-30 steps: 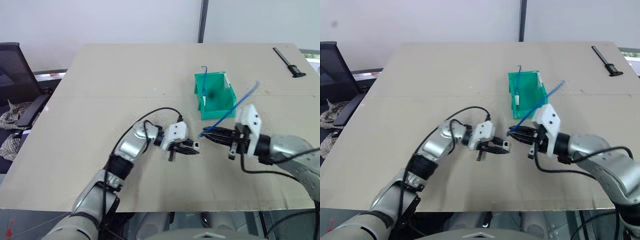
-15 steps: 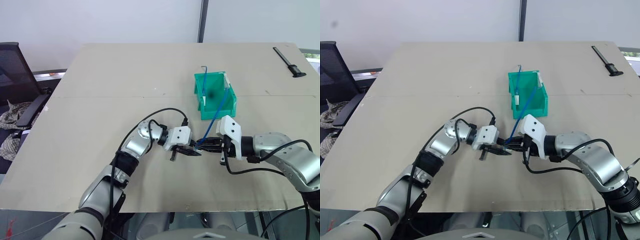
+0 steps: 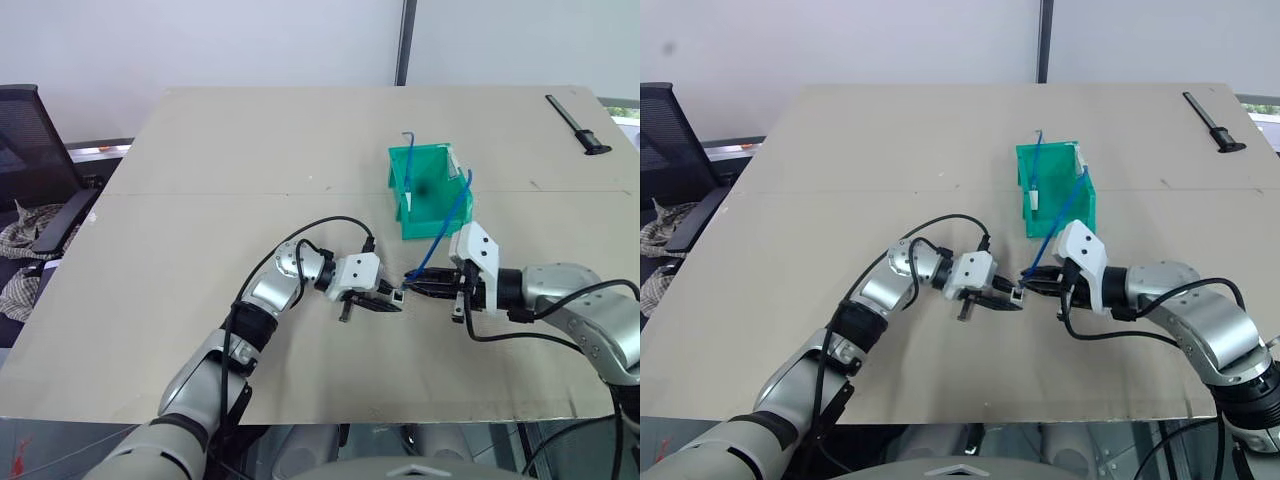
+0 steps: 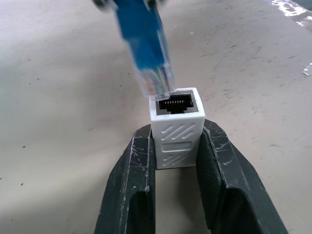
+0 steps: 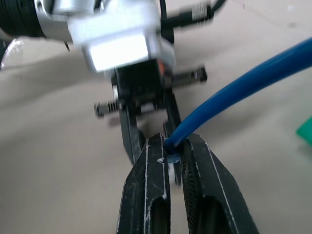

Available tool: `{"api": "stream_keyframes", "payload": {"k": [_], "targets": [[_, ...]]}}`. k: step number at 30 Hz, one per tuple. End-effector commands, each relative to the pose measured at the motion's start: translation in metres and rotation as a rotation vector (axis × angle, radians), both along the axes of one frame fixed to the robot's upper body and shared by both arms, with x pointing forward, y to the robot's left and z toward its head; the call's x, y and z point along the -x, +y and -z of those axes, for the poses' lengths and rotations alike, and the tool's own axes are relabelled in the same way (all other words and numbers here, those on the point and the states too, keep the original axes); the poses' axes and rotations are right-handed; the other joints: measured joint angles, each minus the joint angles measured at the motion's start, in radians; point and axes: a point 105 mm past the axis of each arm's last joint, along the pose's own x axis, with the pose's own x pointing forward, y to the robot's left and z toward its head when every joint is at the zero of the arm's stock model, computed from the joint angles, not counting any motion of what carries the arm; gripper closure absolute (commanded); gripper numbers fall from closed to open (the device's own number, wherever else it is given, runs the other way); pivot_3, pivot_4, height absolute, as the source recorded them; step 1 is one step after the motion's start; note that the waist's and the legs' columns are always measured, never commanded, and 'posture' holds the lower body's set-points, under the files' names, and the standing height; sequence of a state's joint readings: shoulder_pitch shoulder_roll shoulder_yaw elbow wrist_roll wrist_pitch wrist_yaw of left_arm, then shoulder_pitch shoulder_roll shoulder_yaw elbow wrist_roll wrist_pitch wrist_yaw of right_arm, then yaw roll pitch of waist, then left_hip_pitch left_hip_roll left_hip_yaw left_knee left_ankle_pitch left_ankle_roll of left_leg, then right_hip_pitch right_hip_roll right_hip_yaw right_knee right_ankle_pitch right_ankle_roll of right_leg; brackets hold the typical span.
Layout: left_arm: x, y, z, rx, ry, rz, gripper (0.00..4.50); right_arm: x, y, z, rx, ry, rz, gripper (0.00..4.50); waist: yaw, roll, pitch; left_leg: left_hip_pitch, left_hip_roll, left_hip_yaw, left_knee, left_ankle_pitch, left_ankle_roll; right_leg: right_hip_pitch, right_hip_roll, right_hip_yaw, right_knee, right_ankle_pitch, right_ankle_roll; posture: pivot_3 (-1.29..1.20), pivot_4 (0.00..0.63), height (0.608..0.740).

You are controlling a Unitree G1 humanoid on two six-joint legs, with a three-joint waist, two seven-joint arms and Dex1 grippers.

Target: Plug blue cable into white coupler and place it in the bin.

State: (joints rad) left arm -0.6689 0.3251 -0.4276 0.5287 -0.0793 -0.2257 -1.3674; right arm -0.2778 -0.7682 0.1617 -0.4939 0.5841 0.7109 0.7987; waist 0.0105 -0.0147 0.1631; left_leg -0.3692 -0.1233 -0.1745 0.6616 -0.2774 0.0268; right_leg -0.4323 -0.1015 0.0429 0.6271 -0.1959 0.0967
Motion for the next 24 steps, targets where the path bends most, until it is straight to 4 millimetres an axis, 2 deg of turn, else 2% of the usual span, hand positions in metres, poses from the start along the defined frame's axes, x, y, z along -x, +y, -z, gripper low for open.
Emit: {"api": "stream_keyframes", "payload": {"k": [1,15,24], "targets": [[-0.002,0.004,0.002,-0.017,0.004,-0.004,3.94,0.007,0.005,-0.001,0.025,-0.027,-0.039,4.5,0.0,0.0,0.0,0.0,0.0,0.0,0.0,0.0,0.0,0.0,0.0,0.0,0.0,0.0,0.0,0.0,0.15,0.729],[0.001,0.003,0.003,-0.011,0.016,-0.003,3.94,0.013,0.016,0.015,0.078,-0.022,-0.089,4.5,-0.001,-0.001,-0.002,0.0,0.0,0.0,0.002,0.0,0.0,0.001,0.001,0.0,0.0,0.001,0.0,0.0,0.15,0.729],[0.003,0.002,0.003,-0.005,0.019,-0.006,3.94,0.013,0.007,0.036,0.24,-0.014,-0.126,4.5,-0.001,-0.002,-0.004,0.001,0.0,0.0,0.003,0.0,0.0,0.002,0.001,0.0,0.001,0.001,0.0,0.0,0.15,0.729]]}}
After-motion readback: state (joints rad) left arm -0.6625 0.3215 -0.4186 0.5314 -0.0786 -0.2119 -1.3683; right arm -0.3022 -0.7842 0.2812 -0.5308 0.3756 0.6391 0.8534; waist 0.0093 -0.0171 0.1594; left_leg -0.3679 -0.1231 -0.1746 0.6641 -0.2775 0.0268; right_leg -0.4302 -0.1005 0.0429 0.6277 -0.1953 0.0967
